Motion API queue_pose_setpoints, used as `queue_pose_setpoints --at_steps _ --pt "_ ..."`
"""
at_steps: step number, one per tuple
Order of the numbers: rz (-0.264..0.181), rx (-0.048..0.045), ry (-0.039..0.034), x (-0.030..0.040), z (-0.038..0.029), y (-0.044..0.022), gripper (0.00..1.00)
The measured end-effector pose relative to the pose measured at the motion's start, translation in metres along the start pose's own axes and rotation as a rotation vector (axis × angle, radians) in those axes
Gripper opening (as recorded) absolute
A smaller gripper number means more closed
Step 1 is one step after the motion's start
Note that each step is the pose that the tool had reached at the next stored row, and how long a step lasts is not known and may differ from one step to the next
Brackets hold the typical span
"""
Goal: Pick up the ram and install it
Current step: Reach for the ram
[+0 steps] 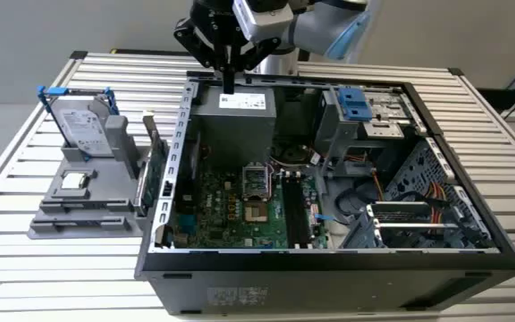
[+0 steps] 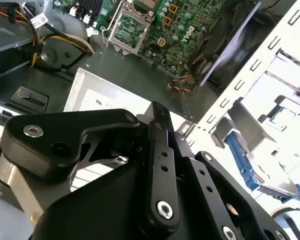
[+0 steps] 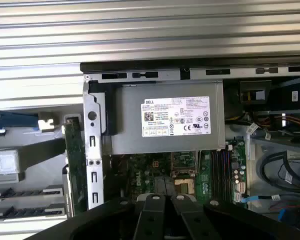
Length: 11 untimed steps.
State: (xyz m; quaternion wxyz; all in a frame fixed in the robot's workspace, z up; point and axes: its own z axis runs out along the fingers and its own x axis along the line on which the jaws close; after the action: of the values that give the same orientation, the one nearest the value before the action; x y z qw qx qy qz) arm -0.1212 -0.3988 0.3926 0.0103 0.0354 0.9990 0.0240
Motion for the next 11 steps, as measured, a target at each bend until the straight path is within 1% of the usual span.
queue_pose_setpoints --at_steps 11 --pt "0.0 0.0 0.0 0.0 0.0 0.0 0.0"
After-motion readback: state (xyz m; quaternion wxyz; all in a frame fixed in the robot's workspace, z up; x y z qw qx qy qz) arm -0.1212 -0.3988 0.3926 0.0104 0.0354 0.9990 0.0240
